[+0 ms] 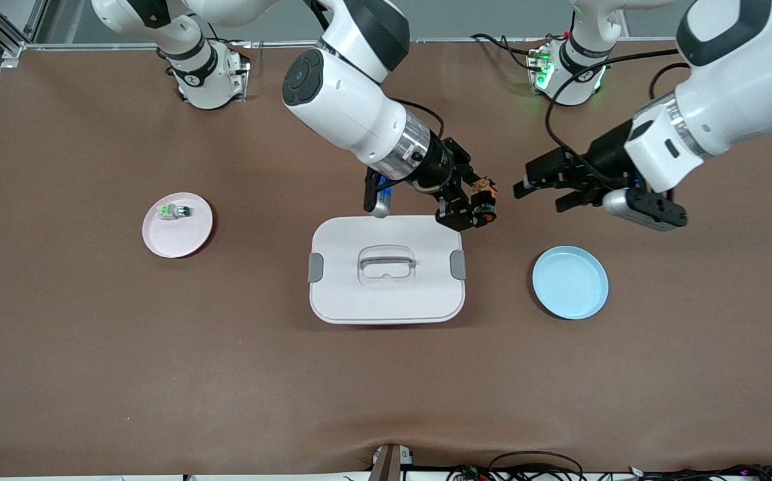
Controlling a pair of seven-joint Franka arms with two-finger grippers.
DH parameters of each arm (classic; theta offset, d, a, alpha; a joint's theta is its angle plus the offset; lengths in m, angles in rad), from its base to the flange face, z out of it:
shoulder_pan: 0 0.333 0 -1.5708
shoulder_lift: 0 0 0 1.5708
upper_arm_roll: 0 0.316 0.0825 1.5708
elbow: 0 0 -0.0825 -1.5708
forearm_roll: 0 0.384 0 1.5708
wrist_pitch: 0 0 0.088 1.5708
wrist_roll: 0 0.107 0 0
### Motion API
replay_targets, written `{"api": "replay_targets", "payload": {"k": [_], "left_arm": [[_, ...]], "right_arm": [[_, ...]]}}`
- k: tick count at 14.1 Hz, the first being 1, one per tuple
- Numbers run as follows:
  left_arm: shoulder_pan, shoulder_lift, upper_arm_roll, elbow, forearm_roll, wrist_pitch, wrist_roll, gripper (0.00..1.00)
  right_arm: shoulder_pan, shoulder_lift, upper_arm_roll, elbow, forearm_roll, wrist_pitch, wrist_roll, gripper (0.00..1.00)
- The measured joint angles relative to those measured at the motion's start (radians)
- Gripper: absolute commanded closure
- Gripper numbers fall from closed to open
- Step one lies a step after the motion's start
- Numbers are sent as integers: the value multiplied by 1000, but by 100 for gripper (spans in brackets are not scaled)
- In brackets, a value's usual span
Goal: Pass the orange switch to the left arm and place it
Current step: 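Hold the switch above the box while the left gripper reaches toward it, then grasp the switch with the left gripper while the right gripper opens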
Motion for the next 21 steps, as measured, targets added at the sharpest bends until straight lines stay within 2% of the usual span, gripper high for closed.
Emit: {"api": "replay_targets", "payload": {"k": [5, 6, 8, 11, 12, 14, 15, 16, 19, 21], "left_arm": [[0, 0, -52, -49, -16, 59, 0, 13], [0, 0, -65, -66, -16, 86, 0, 19], [0, 0, -87, -92, -16, 124, 1, 39], [0, 0, -100, -104, -16, 130, 1, 95], [1, 0, -100, -106, -16, 130, 2, 100], [3, 0, -99, -108, -19, 130, 21, 100], [4, 0, -99, -108, -19, 130, 21, 100], [4, 0, -99, -108, -19, 130, 22, 100], [8, 0, -97, -109, -1, 130, 21, 100], [24, 0, -95, -111, 70, 129, 17, 100]], "right_arm": [[0, 0, 0, 8, 0, 3, 0, 100], [0, 0, 0, 10, 0, 3, 0, 100], [0, 0, 0, 11, 0, 3, 0, 100], [0, 1, 0, 11, 0, 4, 1, 100], [0, 1, 0, 11, 0, 4, 1, 100], [0, 2, -1, 13, 2, 5, 0, 100], [0, 2, 0, 13, 3, 5, 0, 48], [0, 2, 0, 13, 3, 7, 0, 0], [0, 3, 0, 13, 3, 41, 0, 0], [0, 3, -1, 16, 3, 57, 0, 0]]}}
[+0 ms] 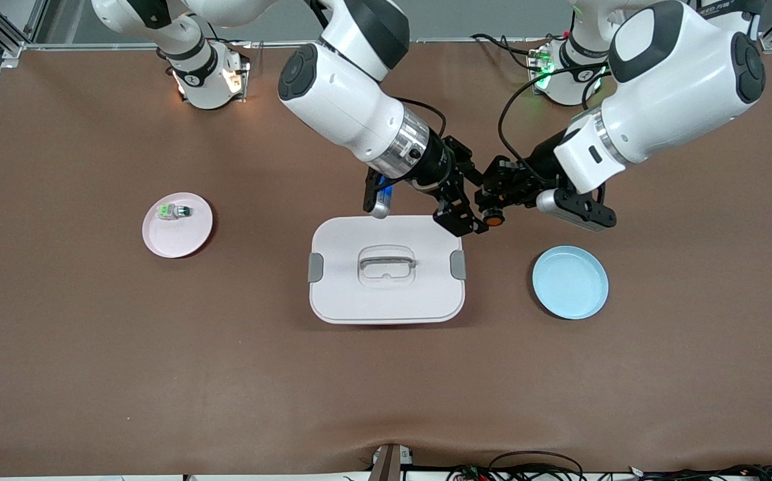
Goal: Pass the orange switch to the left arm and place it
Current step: 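Grasp the switch with the left gripper while the right gripper opens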
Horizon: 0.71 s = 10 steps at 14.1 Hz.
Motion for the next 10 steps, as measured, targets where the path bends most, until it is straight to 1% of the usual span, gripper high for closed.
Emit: {"api": "replay_targets", "payload": {"k": [2, 3, 5, 7, 8, 9, 10], "left_arm": [[29, 0, 2, -3, 80, -12, -1, 100], [51, 1, 2, -4, 120, -27, 4, 100], [105, 5, 5, -7, 182, -58, 54, 100], [174, 21, 6, -14, 211, -77, 156, 100], [210, 34, 8, -15, 227, -84, 217, 100], [243, 49, 9, -16, 252, -89, 282, 100], [270, 66, 9, -17, 291, -93, 345, 100]], "right_arm": [[-2, 0, -2, 3, -1, -1, -18, 0], [-5, 0, -4, 6, -2, -16, -73, 0], [-12, 0, -10, 15, -2, -102, -278, 0], [-29, -6, -19, 29, -9, -209, -488, 0], [-43, -20, -24, 37, -33, -271, -610, 0], [-57, -41, -26, 41, -89, -329, -719, 0], [-67, -67, -26, 42, -163, -389, -800, 0]]}}
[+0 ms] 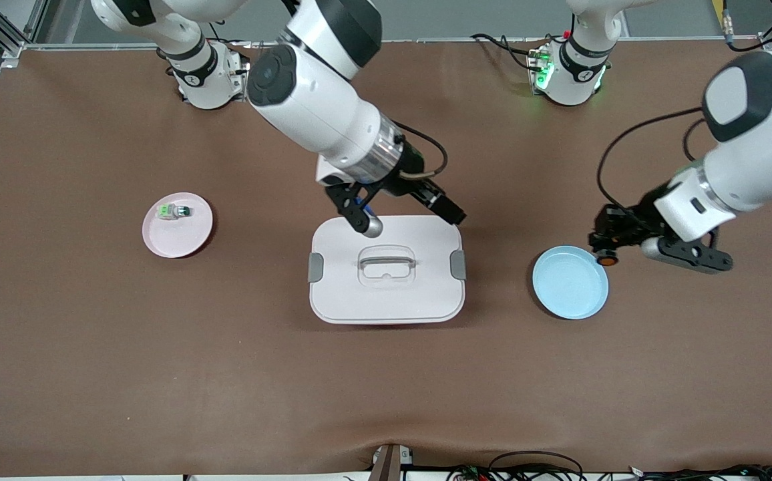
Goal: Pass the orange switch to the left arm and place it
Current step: 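Grasp the switch with the left gripper while the right gripper opens, then carry the switch to the blue plate while the right gripper withdraws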
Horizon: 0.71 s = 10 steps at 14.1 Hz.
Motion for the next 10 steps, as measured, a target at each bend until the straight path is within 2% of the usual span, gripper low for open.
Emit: {"api": "replay_targets", "payload": {"k": [3, 6, 10], "left_arm": [[37, 60, 0, -1, 130, -2, 167, 100], [63, 131, 0, -1, 167, 16, 374, 100], [85, 223, 0, -17, 239, 102, 671, 100]], "right_arm": [[-10, -50, -1, -1, -195, -188, -235, 0], [-57, -69, -7, -1, -283, -353, -586, 0], [-205, -106, -14, -1, -335, -517, -1045, 0]]}}
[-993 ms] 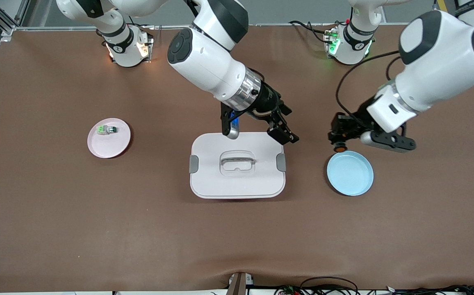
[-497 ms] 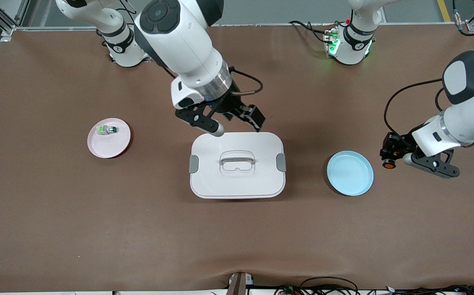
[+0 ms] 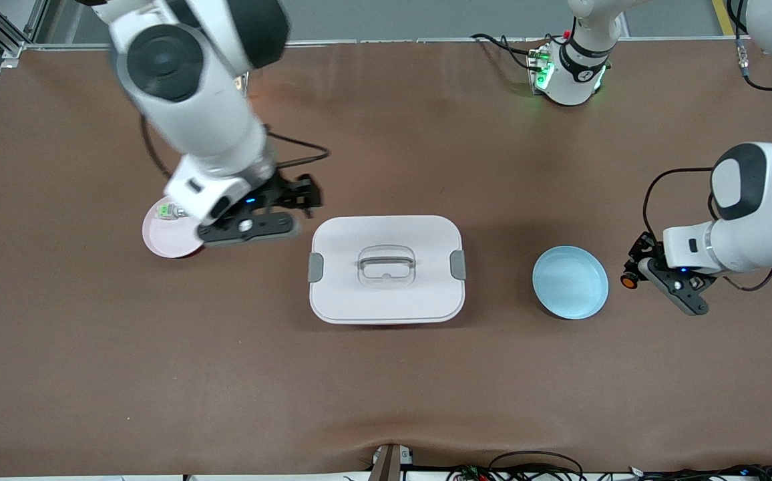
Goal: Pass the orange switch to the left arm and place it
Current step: 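Carry the switch to the blue plate while the right gripper withdraws, then lower the switch onto the blue plate and open the left gripper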
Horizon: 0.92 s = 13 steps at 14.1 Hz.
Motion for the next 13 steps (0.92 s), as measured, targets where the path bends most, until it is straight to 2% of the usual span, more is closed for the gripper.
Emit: {"api": "replay_targets", "payload": {"k": [3, 6, 9, 13], "left_arm": [[-1, 25, -3, -84, 31, 144, 236, 100], [-1, 29, -4, -170, 32, 222, 384, 100], [-6, 45, -12, -200, 70, 261, 460, 100], [-22, 98, -16, -224, 135, 360, 574, 100]], "right_arm": [[-102, -10, -2, -1, -36, -109, -190, 0], [-175, -11, -2, -1, -62, -171, -215, 0], [-265, -11, -3, -2, -72, -253, -216, 0], [-414, -11, -2, -9, -71, -284, -235, 0]]}}
